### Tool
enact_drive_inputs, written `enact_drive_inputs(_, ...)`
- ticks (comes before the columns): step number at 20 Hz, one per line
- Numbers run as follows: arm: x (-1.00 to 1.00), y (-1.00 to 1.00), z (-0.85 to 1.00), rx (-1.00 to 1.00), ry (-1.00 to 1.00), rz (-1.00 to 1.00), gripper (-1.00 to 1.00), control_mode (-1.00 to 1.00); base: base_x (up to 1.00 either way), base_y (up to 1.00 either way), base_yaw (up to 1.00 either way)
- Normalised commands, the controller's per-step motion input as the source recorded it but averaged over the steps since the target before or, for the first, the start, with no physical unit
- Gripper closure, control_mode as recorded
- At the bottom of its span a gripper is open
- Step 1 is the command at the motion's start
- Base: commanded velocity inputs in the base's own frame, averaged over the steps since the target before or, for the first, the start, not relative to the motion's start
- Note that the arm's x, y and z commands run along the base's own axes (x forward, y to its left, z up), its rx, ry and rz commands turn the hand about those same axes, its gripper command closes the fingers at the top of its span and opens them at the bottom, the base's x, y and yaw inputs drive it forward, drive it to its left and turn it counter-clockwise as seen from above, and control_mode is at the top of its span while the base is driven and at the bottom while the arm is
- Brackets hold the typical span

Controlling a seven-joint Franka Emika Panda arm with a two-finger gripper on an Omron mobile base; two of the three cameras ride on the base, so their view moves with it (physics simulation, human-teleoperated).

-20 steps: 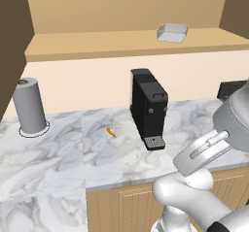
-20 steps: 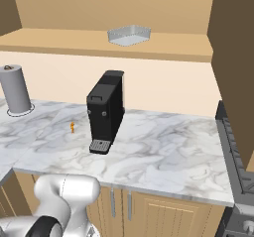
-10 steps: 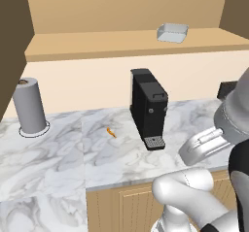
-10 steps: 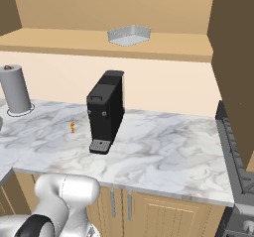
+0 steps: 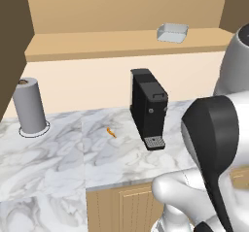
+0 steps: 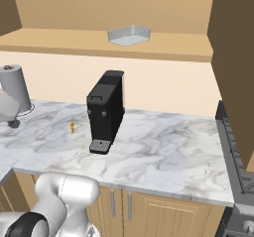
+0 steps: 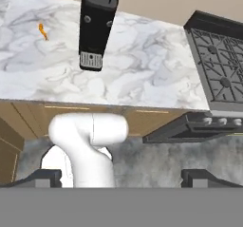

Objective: Retrieve the tupperware from the cabinet, then place the raw meat into the tupperware to avoid contamination.

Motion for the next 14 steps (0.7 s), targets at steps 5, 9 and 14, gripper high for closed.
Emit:
enact_drive_inputs(5, 0.33, -0.32, 0.21, -0.01, -0.06, -0.25, -1.00, -1.00, 0.00, 0.00, 0.00)
enact_drive_inputs(9, 0.07, -0.35, 0.02, -0.02, -0.21, -0.19, -1.00, -1.00, 0.00, 0.00, 0.00)
enact_drive_inputs(14, -0.11, -0.27, -0.29, -0.09, -0.34, 0.00, -1.00, -1.00, 0.00, 0.00, 0.00)
